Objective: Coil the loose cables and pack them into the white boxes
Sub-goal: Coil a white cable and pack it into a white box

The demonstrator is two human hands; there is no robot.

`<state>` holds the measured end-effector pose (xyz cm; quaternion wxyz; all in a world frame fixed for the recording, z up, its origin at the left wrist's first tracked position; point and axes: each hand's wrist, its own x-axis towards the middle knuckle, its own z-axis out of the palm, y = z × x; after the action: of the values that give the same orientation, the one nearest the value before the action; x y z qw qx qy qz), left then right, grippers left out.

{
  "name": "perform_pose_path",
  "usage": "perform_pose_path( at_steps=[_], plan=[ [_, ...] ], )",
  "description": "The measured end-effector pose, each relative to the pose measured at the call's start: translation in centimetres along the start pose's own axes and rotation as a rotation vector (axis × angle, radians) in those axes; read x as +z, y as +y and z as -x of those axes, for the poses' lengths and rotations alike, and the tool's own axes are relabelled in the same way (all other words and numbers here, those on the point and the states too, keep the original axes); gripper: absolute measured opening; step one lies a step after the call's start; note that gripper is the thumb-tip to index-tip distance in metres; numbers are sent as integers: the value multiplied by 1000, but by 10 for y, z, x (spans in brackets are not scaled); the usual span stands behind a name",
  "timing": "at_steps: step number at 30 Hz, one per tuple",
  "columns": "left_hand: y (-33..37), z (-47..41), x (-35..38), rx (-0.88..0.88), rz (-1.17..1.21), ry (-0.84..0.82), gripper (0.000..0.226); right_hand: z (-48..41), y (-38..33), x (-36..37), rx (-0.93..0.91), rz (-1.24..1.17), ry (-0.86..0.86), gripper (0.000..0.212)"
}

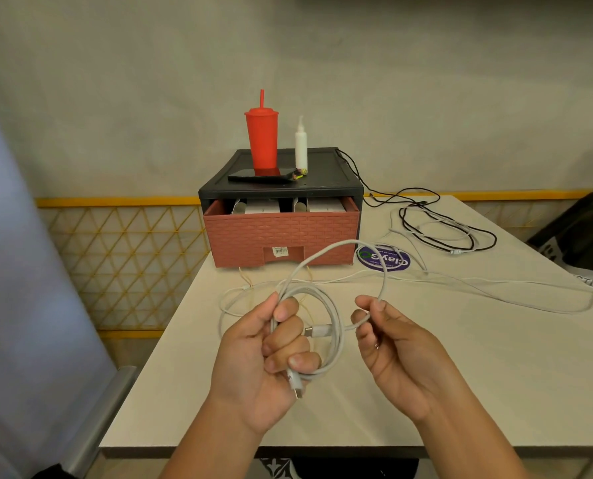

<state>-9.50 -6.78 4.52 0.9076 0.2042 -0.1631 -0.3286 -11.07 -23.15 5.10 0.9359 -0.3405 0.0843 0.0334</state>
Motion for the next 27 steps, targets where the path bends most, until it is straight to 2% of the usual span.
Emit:
perform_pose_path(
  at_steps=[4,7,13,15,19,20,23,27],
  plan=[
    [-7,0,13,5,-107,194,27,1,9,0,83,70,-66,20],
    [-12,-2,20,104,-204,365,30,2,17,-2,136,179,-147,29],
    [-16,-5,20,218,-375,449,27,3,28,-5,126,230,-338,82],
    [-17,-5,19,220,-441,448,26,8,30,-3,84,402,-308,78],
    [-16,-4,17,224,-527,454,25,11,29,-1,57,643,-198,35],
    [-16,-3,17,227,-527,451,24,11,29,-1,53,671,-167,30],
    [-16,-4,16,221,-522,438,25,11,30,-2,25,760,-107,29],
    [-16,-5,18,208,-526,430,25,13,27,-4,-18,850,-122,34]
  ],
)
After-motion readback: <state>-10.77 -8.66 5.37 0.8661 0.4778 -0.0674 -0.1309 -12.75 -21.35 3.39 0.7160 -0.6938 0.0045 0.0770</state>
